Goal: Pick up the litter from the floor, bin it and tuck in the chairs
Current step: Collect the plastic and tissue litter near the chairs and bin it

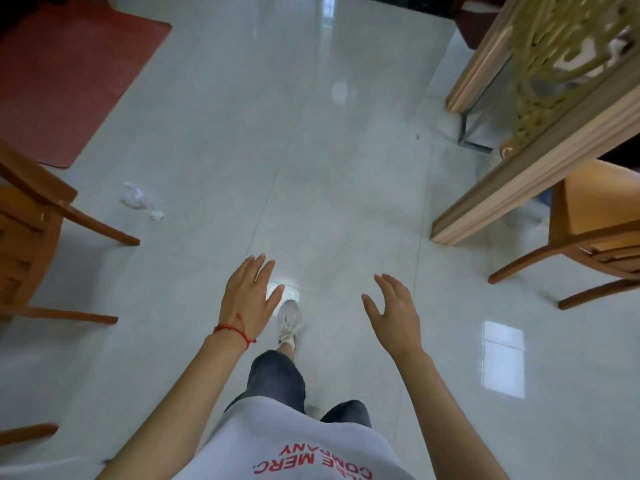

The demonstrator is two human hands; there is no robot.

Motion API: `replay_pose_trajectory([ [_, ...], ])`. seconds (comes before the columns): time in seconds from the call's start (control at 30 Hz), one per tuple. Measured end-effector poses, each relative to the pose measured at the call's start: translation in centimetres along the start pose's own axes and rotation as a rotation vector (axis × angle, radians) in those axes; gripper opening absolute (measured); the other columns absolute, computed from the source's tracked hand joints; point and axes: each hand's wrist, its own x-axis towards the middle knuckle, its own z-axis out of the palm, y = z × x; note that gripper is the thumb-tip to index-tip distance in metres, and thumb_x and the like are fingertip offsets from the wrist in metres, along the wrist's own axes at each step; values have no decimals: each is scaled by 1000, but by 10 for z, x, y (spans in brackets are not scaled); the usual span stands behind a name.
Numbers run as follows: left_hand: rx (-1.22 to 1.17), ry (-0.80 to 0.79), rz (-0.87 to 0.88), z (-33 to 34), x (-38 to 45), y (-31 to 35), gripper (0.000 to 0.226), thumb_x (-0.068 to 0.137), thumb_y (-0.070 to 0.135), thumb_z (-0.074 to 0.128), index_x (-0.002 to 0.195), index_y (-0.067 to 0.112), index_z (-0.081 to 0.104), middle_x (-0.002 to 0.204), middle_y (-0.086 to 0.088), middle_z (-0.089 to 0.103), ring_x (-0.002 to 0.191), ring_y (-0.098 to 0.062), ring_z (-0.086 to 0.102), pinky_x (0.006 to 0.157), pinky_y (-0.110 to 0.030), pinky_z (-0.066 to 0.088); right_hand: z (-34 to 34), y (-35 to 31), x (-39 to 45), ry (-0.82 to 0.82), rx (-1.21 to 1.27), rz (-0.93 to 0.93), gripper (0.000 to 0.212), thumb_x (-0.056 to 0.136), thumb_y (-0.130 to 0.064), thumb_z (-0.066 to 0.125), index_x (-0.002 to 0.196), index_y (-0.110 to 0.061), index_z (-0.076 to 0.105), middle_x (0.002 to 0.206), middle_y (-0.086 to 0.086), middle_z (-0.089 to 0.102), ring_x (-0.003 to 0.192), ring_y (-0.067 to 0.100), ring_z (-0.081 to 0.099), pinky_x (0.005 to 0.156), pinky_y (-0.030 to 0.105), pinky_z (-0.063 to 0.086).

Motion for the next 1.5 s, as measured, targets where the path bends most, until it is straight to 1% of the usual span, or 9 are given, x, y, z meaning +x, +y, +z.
replay_pose_trajectory([
  [0.1, 8, -30, 15, -14, 58, -2, 63, 84, 45, 28, 123, 0, 52, 130, -22, 52, 123, -40, 46, 100, -47, 36, -9, -19, 55, 17, -2, -8, 48, 93, -33, 50, 137, -16, 42, 146, 5, 39, 135, 19, 34, 103, 34, 36],
  [0.27, 15, -10, 49, -43, 144, -1, 66, 84, 47, 25, 127, 3, 48, 135, -19, 48, 128, -37, 40, 104, -45, 32, -26, -50, 136, 11, 9, -2, 49, 93, -35, 49, 138, -17, 41, 147, 3, 37, 137, 18, 31, 105, 36, 34],
  [0.47, 31, 21, 75, -66, 232, 13, 61, 85, 43, 30, 123, 1, 52, 130, -21, 53, 124, -39, 45, 100, -48, 36, -51, -70, 218, 52, 1, -49, 47, 92, -33, 51, 135, -14, 44, 145, 6, 40, 135, 21, 33, 106, 36, 33],
  [0.83, 35, 61, -94, -67, 378, 54, 59, 85, 42, 32, 117, -2, 56, 121, -23, 59, 115, -41, 53, 94, -51, 41, -114, -68, 409, 24, -66, -210, 46, 90, -31, 55, 130, -9, 50, 139, 12, 48, 131, 28, 41, 106, 41, 34],
  [0.97, 31, 68, -153, -73, 419, 70, 72, 92, 53, 13, 116, 1, 57, 120, -21, 60, 114, -39, 54, 91, -50, 44, -139, -76, 468, -27, -79, -263, 47, 91, -33, 53, 133, -11, 47, 143, 9, 43, 134, 25, 36, 109, 40, 31],
  [1.03, 18, 72, -173, -76, 437, 71, 76, 92, 54, 9, 116, 1, 57, 120, -21, 60, 114, -39, 54, 92, -50, 44, -143, -82, 496, -45, -90, -290, 47, 92, -33, 52, 134, -12, 46, 144, 8, 42, 135, 24, 34, 109, 40, 31],
  [1.2, 9, 77, -251, -86, 477, 57, 75, 92, 53, 9, 117, 1, 57, 121, -21, 59, 114, -39, 54, 92, -50, 44, -131, -110, 550, -89, -61, -332, 47, 91, -34, 54, 133, -14, 47, 144, 6, 43, 135, 21, 35, 106, 35, 32],
  [1.4, -3, 88, -337, -105, 536, 6, 74, 92, 53, 9, 116, 2, 57, 121, -20, 60, 113, -39, 55, 90, -50, 45, -93, -166, 617, -185, -107, -400, 48, 92, -34, 52, 134, -14, 46, 144, 7, 43, 134, 23, 36, 106, 34, 32],
  [1.5, -2, 86, -379, -121, 570, -26, 67, 92, 50, 19, 114, 1, 59, 118, -21, 62, 111, -39, 57, 88, -50, 46, -80, -204, 652, -224, -124, -447, 48, 92, -35, 52, 134, -14, 45, 144, 7, 43, 134, 23, 36, 106, 36, 32],
])
